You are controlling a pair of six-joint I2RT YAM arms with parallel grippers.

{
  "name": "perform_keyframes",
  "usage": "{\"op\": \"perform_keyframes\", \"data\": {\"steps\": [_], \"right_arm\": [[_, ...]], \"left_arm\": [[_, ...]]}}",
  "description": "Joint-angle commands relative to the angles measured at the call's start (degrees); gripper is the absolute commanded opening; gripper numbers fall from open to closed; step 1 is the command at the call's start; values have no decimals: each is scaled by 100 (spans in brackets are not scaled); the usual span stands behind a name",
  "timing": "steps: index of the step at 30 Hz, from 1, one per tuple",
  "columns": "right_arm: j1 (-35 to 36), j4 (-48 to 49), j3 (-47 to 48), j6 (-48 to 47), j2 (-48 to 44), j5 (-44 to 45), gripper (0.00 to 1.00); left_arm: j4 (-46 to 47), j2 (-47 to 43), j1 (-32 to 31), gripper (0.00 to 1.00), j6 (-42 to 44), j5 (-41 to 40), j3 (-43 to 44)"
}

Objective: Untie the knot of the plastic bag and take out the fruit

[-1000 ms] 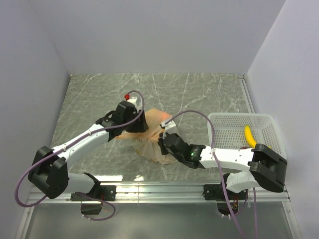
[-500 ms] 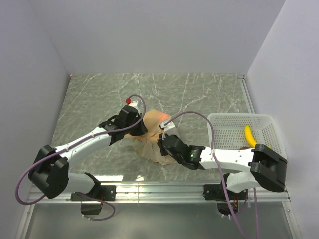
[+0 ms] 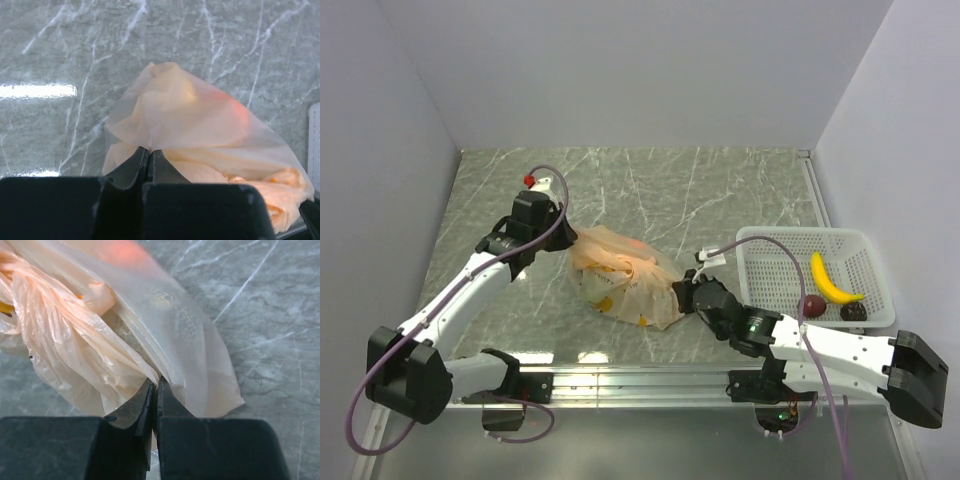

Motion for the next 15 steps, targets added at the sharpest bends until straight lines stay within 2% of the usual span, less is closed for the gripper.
{"op": "perform_keyframes", "data": {"steps": [1,2,5,6,7,9,12,15], "right_arm": [[-22,-425,83,-127,-140,339,0],[-13,-538,231,-241,-149,208,0],[110,-609,635,-1021,-236,-74,36],[136,-653,776,-1164,-263,-258,54],[215,-714,934,-1261,-254,-320,60],[277,-978,1505,-1472,-80,-435,69],[321,-1338,2314,-1517,446,-540,73],[321,-1497,2974,-1385,1140,-690,73]], "left_arm": [[34,-305,78,1,464,240,25],[104,-340,78,1,464,408,-45],[376,-481,78,1,411,830,-291],[473,-542,78,1,385,901,-388],[500,-560,78,1,376,928,-424],[518,-612,78,1,376,894,-476],[518,-665,87,0,358,849,-494],[518,-744,78,1,315,867,-512]]}}
